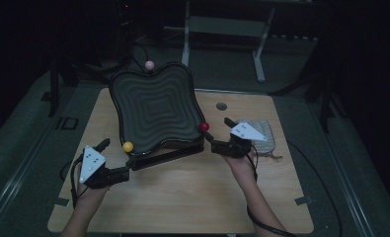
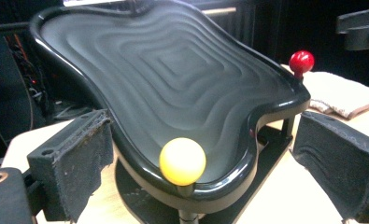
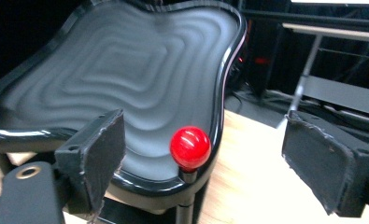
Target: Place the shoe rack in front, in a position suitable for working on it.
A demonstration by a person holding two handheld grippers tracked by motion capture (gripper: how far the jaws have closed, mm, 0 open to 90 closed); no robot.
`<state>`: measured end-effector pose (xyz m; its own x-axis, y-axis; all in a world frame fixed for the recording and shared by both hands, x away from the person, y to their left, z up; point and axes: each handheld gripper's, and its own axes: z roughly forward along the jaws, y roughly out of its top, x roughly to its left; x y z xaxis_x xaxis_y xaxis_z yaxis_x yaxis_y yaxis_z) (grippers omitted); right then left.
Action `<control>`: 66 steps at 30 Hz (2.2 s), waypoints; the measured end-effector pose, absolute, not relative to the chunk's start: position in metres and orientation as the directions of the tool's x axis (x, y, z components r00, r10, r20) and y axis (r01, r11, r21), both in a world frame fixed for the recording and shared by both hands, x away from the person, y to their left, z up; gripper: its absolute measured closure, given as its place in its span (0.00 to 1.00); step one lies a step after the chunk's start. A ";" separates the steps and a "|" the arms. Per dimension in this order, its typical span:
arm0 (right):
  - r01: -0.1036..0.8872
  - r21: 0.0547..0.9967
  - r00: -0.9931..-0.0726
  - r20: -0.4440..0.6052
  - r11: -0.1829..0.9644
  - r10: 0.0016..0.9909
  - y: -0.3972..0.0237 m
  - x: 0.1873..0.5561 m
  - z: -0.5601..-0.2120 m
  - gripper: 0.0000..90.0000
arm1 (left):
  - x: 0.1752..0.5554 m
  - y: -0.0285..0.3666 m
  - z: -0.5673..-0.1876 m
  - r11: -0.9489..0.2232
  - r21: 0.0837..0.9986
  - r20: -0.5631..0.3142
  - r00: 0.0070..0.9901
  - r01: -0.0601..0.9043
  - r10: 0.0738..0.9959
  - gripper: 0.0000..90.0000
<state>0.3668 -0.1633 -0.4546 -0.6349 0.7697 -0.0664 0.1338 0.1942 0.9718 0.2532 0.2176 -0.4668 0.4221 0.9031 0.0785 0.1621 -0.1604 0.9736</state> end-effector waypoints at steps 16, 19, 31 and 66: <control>0.224 0.924 -0.639 -0.102 0.311 0.763 -0.130 0.400 -0.477 0.52 | 0.283 0.215 -0.486 -0.168 0.943 0.033 0.421 0.286 0.906 0.33; 0.234 0.919 -0.642 -0.100 0.319 0.760 -0.128 0.401 -0.478 0.59 | 0.285 0.214 -0.487 -0.173 0.945 0.044 0.416 0.278 0.908 0.37; 0.244 0.917 -0.618 -0.104 0.316 0.779 -0.126 0.398 -0.477 0.66 | 0.285 0.214 -0.491 -0.147 0.954 0.032 0.397 0.262 0.917 0.64; 0.234 0.921 -0.642 -0.096 0.313 0.761 -0.165 0.355 -0.478 0.67 | 0.231 0.179 -0.491 -0.179 0.951 0.046 0.459 0.251 0.887 0.65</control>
<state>0.3553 -0.1650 -0.4780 -0.6416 0.7611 -0.0957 0.2339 0.3130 0.9205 0.2315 0.1793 -0.4910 0.4589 0.8873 0.0461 0.2512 -0.1793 0.9512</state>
